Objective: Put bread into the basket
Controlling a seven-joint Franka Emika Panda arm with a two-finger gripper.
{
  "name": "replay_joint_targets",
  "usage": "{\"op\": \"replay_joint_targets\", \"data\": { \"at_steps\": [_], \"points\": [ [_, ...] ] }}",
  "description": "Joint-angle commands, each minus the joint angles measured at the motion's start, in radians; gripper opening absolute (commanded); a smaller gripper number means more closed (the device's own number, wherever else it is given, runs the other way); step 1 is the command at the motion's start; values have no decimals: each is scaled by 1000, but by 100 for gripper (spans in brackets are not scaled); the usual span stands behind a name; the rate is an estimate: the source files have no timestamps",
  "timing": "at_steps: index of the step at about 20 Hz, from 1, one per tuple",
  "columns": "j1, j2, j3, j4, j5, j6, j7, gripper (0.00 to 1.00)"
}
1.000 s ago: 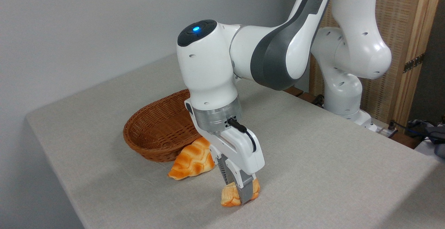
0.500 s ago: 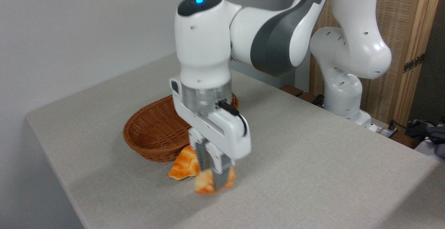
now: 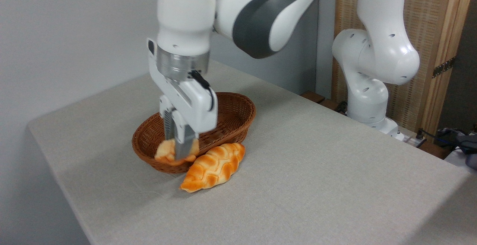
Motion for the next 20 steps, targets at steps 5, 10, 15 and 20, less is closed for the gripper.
{"op": "replay_joint_targets", "data": {
  "at_steps": [5, 10, 15, 20],
  "points": [
    [3, 7, -126, 1, -10, -15, -127, 100],
    [1, 26, -161, -3, -7, -21, -150, 100],
    [0, 32, -186, -2, 47, -77, -152, 100],
    [0, 30, -189, -2, 51, -90, -153, 100]
  ]
}}
